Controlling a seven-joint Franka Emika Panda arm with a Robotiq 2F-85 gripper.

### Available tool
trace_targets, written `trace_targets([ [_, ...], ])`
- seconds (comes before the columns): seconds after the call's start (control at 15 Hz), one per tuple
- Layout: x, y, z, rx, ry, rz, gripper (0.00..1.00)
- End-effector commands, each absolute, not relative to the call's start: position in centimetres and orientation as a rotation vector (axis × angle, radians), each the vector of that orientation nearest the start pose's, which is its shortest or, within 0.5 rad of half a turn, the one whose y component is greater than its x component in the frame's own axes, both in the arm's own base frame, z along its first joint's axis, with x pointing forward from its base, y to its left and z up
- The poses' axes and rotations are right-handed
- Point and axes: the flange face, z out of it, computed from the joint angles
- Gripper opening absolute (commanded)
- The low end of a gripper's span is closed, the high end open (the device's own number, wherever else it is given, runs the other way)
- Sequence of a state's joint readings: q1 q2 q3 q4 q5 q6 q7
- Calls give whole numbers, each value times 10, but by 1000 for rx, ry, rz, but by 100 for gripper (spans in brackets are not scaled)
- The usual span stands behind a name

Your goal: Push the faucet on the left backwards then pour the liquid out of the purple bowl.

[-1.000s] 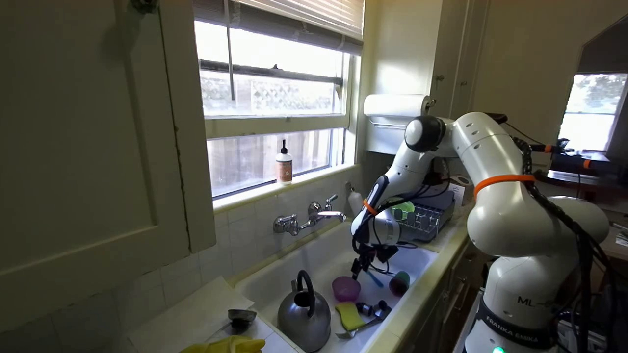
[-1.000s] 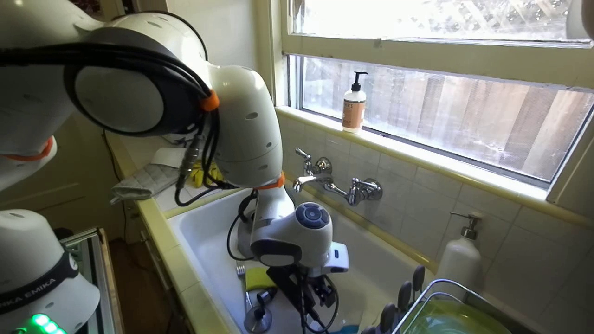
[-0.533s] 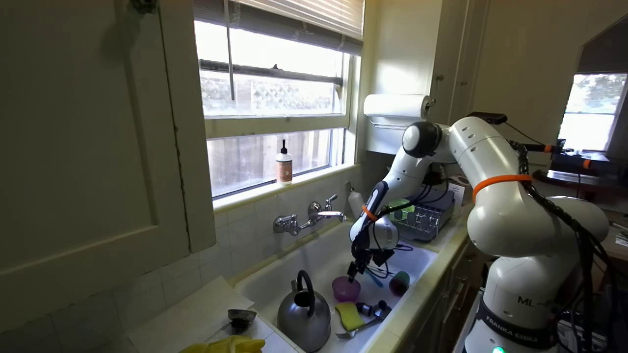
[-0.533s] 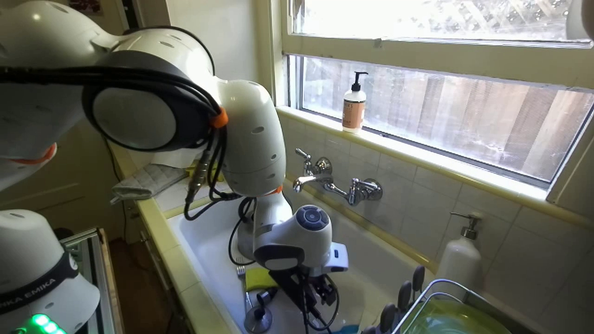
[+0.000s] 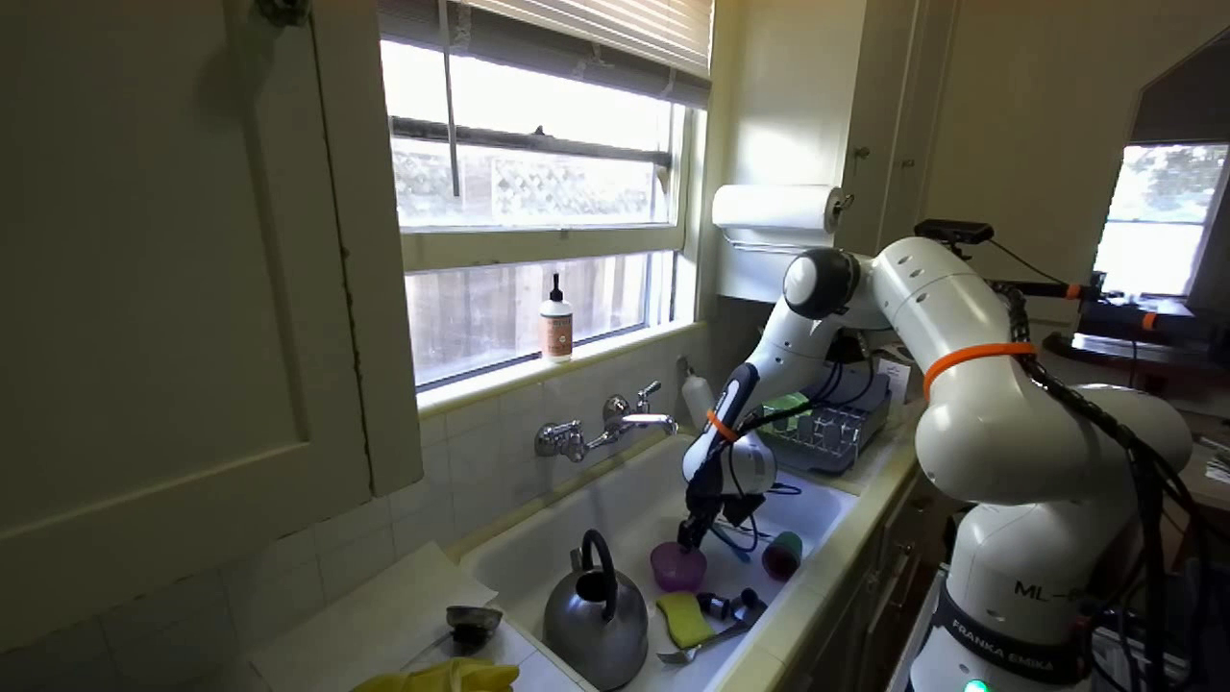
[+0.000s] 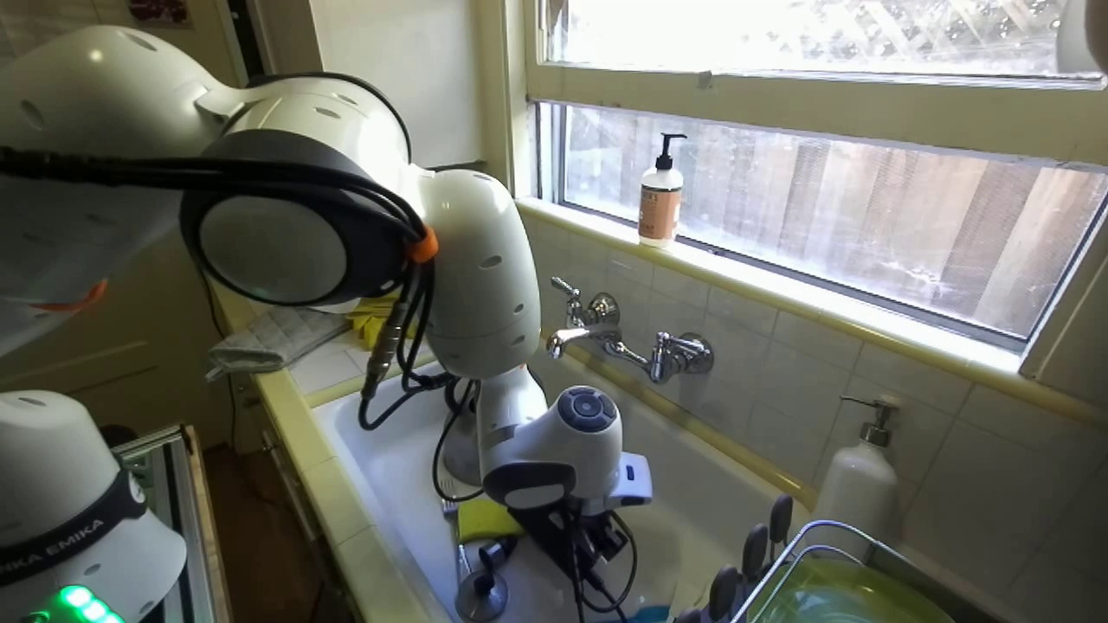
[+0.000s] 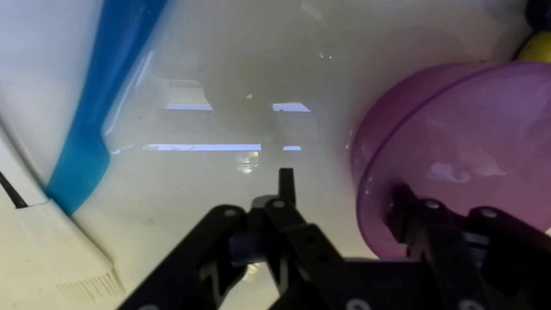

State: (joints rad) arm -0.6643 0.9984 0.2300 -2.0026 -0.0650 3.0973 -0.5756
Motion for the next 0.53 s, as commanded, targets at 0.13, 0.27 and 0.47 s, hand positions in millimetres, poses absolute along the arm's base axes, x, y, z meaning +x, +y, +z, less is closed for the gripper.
trace_targets([
  [0.13, 514, -216, -31, -3016, -131, -279, 8],
  [0.27, 515, -215, -31, -3006, -127, -277, 0],
  [0.47, 516, -215, -28, -3000, -124, -279, 1],
])
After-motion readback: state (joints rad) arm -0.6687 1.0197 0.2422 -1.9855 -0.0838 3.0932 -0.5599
